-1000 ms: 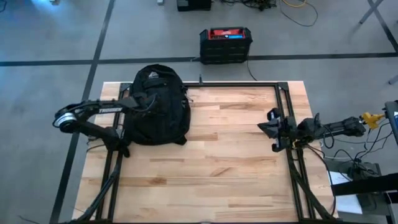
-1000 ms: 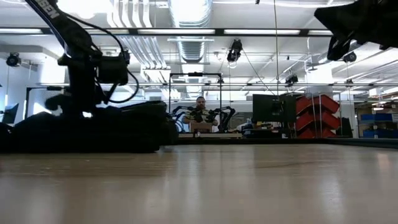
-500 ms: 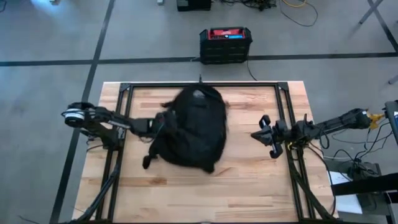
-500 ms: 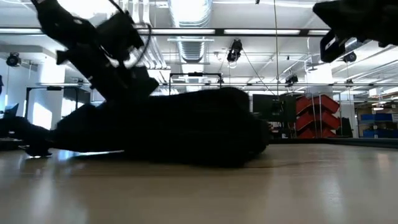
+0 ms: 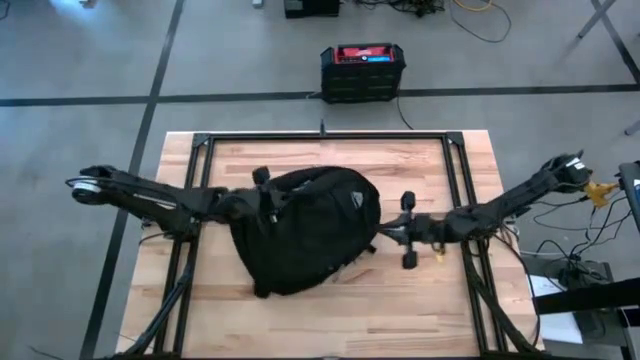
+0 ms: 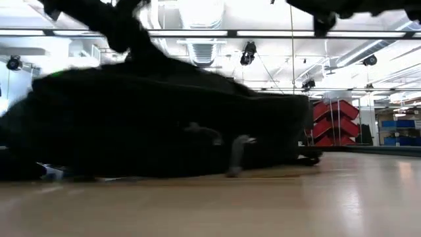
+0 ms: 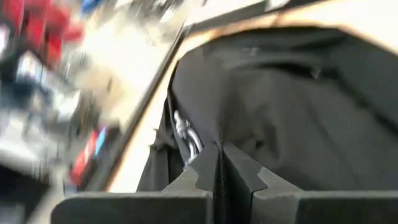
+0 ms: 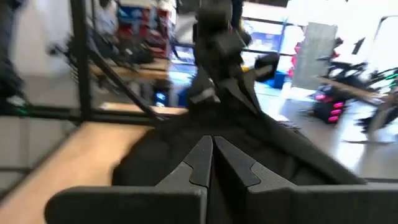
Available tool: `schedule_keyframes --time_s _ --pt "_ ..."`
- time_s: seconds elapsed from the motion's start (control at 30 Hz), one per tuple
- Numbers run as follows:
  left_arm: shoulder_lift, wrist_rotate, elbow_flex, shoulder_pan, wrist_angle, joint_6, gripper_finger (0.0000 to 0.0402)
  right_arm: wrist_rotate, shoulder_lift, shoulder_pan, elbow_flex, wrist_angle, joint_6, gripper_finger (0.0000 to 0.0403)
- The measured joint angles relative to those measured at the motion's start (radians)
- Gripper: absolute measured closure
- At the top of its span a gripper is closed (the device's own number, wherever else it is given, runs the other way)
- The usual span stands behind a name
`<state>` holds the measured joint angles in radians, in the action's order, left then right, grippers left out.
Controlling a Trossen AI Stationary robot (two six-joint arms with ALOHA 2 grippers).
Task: Unpack backpack
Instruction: Open the black backpack
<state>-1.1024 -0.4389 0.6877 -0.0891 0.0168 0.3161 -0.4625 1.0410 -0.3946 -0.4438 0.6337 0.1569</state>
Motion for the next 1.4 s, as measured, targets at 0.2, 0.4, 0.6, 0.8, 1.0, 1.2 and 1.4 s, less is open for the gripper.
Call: schedule_keyframes --time_s 0.2,0.4,0.6,0.8,1.0,1.2,1.4 --pt "0.028 0.084 0.104 0.003 -0.119 0.291 0.0401 -0.094 0.132 -0.002 -0.180 -0.131 0.161 0.0400" --pt "-0.047 0.082 0.159 0.004 -0.161 0.259 0.0401 -0.262 0.154 0.000 -0.346 -0.524 0.137 0.0400" --pt "-0.144 -0.053 0.218 -0.002 -0.213 0.392 0.0401 -0.272 0.147 0.000 -0.382 -0.633 0.063 0.0400" --pt "-0.160 -0.008 0.559 0.010 -0.426 0.359 0.0401 -0.294 0.144 0.000 -0.382 -0.646 0.063 0.0400" --pt "-0.151 0.070 0.673 -0.004 -0.505 0.205 0.0401 -0.395 0.114 -0.007 -0.383 -0.844 -0.057 0.0400" --pt "-0.219 0.322 0.585 -0.020 -0.493 -0.077 0.0401 -0.383 0.091 -0.020 -0.382 -1.101 -0.303 0.0400" --pt "-0.468 0.289 0.536 -0.099 -0.323 -0.180 0.0372 -0.347 0.056 -0.025 -0.394 -1.259 -0.448 0.0400"
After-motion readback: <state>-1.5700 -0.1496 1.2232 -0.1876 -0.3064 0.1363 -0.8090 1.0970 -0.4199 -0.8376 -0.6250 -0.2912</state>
